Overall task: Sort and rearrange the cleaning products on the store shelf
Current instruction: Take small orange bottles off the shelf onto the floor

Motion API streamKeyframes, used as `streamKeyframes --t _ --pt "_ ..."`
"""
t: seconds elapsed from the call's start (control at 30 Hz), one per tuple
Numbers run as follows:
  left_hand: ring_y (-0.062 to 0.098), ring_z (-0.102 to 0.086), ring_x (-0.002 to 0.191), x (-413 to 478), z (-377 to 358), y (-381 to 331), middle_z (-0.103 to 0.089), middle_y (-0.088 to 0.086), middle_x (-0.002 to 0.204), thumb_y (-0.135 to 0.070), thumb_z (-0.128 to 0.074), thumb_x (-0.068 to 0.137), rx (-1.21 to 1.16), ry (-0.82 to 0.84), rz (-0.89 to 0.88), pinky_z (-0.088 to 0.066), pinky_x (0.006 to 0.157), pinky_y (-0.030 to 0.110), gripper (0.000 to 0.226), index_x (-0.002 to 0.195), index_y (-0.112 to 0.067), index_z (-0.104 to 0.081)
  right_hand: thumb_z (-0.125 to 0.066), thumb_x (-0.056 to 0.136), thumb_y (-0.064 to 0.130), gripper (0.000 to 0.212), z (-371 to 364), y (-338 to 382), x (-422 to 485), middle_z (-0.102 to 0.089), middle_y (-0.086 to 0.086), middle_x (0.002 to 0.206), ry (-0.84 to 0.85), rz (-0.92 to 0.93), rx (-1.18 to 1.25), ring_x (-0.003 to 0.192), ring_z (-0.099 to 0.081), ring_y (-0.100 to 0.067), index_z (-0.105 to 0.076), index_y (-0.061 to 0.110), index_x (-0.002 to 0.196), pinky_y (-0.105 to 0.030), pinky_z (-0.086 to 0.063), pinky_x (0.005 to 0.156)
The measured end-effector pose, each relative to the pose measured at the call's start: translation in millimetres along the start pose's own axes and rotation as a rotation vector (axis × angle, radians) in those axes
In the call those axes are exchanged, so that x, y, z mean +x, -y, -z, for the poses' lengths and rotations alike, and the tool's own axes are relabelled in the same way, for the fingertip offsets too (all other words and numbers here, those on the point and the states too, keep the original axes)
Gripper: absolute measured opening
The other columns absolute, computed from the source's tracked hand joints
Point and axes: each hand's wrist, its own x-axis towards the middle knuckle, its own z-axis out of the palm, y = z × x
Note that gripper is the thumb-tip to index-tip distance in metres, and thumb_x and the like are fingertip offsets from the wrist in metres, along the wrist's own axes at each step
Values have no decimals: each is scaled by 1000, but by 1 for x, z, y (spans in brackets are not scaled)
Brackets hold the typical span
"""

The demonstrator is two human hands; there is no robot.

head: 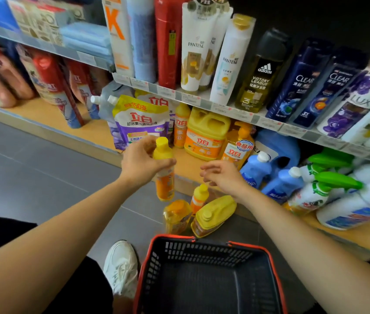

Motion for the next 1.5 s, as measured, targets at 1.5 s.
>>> streamKeyframes --t 1.5 --pt "20 -54 122 14 -63 168 -62 -5 130 -74 -64 63 321 184 176 -49 100 42 83 135 -34 -54 -77 78 10 21 -55 38 145 -54 5 85 -421 599 -275 72 -48 -8 -66 13 96 -20 -41 64"
